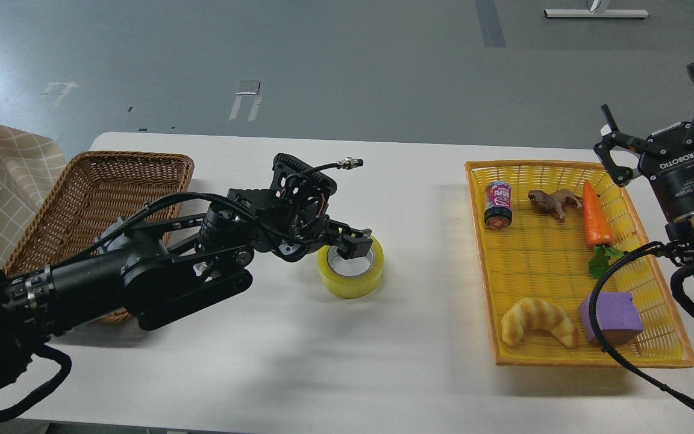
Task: Place and transfer tape with both arms
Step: 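Grip the tape roll's rim with the left gripper and lift it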
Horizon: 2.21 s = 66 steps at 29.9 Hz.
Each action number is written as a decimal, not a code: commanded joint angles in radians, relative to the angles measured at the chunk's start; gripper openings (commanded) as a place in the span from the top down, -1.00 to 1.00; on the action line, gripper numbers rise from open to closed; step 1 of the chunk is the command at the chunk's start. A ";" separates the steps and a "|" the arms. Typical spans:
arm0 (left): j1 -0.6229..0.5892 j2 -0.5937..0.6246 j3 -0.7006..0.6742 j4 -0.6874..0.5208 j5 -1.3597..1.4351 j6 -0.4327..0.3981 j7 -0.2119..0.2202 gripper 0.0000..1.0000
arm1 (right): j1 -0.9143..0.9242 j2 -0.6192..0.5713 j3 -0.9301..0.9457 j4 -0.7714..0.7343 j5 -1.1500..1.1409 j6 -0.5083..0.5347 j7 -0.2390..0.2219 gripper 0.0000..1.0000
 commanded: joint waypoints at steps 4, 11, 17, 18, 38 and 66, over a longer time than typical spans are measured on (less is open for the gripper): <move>0.022 0.000 0.003 0.004 0.002 0.000 0.001 -0.93 | -0.001 0.002 -0.002 0.001 0.000 0.000 0.000 -1.00; 0.054 0.002 0.003 0.020 0.023 0.000 0.004 -0.93 | -0.006 0.002 -0.002 0.001 0.000 0.000 0.000 -1.00; 0.069 0.003 0.003 0.038 0.037 0.000 0.004 -0.84 | -0.006 0.003 -0.002 0.001 0.000 0.000 0.000 -1.00; 0.069 0.003 0.003 0.046 0.037 0.000 0.002 -0.84 | -0.008 0.003 -0.002 0.001 0.000 0.000 0.000 -1.00; 0.104 0.000 0.004 0.095 0.037 0.000 -0.013 -0.03 | -0.015 0.006 -0.002 0.001 0.000 0.000 0.000 -1.00; -0.006 0.075 -0.046 0.012 0.022 0.000 -0.108 1.00 | -0.029 0.008 -0.002 0.003 0.001 0.000 0.004 -1.00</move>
